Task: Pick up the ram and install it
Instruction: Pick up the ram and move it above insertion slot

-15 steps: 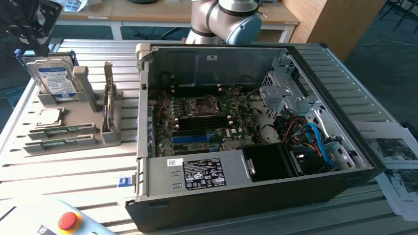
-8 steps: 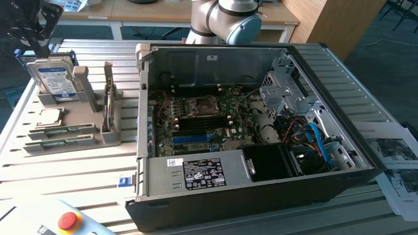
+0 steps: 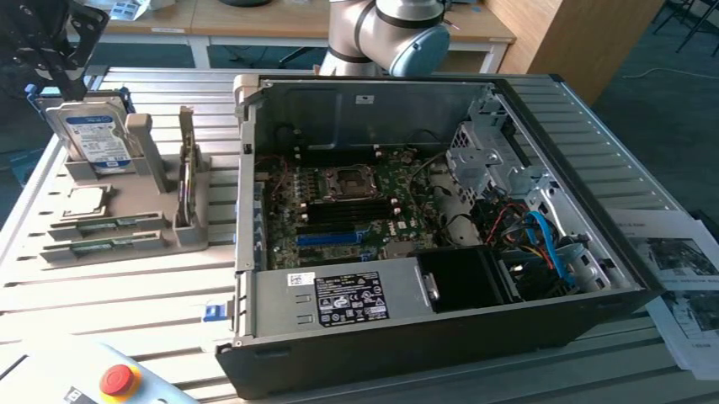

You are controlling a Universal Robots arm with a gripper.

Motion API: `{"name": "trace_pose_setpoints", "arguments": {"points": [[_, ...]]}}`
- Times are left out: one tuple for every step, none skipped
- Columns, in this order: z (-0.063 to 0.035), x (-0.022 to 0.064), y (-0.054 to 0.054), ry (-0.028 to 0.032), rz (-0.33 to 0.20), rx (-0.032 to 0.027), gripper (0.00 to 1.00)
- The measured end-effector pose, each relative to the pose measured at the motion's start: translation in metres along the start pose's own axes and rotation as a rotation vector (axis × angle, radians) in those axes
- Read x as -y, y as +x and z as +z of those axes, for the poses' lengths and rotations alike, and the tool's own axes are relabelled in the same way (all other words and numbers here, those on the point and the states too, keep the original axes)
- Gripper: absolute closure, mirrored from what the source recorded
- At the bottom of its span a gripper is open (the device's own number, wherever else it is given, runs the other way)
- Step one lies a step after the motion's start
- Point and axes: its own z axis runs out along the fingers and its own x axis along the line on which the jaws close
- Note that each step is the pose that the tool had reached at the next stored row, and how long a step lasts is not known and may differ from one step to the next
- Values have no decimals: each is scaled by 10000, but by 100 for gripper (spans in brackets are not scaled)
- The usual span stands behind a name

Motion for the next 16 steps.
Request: {"name": "trace_pose_setpoints", "arguments": {"points": [[0,0,0,1,-1,0,90],[0,0,0,1,0,0,90],[0,0,0,1,-1,0,90],[0,0,0,1,0,0,90],[0,0,0,1,0,0,90],[0,0,0,1,0,0,90],[0,0,0,1,-8,0,90],[0,0,0,1,-53,-2,90],[0,0,1,-2,-138,-6,90],[0,0,1,-4,-255,-11,90],[0,0,1,-8,-386,-16,90],[0,0,1,-10,-532,-21,90],[0,1,0,-13,-665,-27,90],[0,0,0,-17,-799,-32,90],[0,0,0,-19,-933,-37,90],[0,1,0,-23,-1071,-43,90]]}}
